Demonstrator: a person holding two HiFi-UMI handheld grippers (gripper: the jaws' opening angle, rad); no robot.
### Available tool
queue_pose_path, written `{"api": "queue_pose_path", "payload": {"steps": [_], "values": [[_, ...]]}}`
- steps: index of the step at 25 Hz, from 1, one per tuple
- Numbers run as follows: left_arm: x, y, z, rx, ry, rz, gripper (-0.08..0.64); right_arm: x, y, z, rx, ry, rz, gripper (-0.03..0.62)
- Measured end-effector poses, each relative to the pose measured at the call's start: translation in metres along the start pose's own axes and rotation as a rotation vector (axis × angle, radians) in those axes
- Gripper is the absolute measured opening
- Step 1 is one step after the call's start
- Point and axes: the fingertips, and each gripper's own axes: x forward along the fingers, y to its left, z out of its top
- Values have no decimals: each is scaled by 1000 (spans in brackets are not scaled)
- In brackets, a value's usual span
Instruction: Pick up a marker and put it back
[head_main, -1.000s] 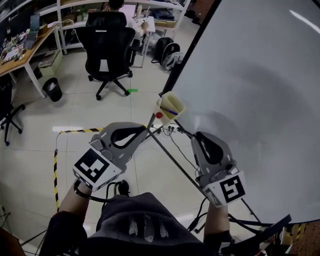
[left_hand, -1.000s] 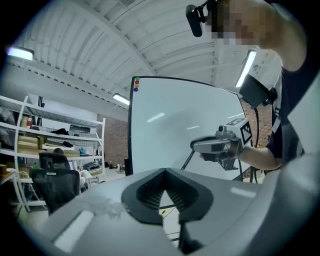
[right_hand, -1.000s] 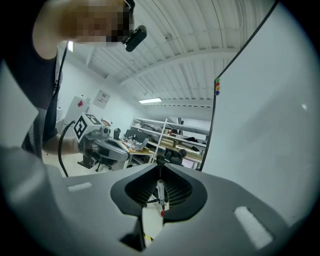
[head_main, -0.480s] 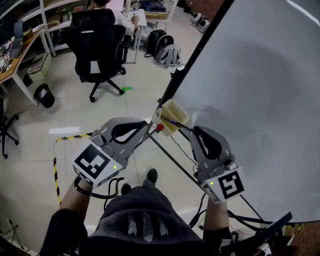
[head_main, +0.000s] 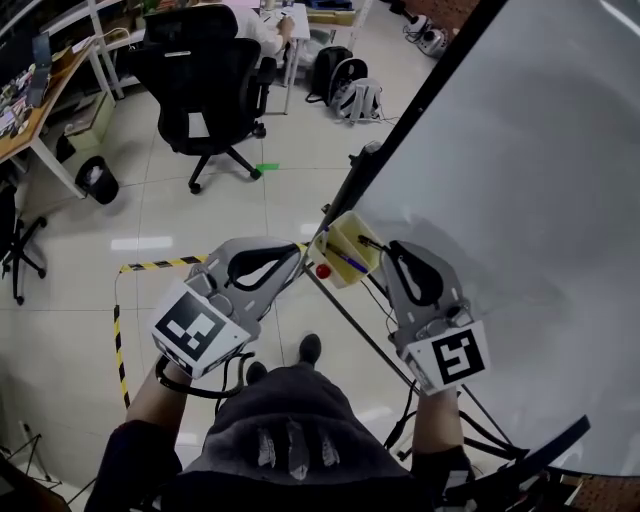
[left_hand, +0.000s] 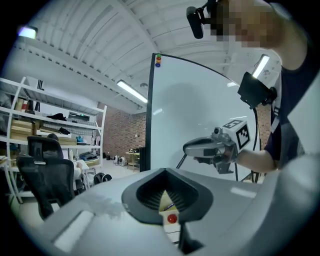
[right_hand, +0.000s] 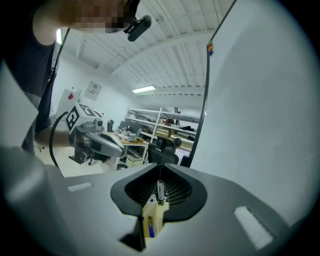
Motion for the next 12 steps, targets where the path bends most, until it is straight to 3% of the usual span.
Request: {"api": "queue_pose_path", "payload": {"steps": [12], "values": [[4,11,-22,-55,50,28,6,32,-18,-106,59,248,-48,37]]}}
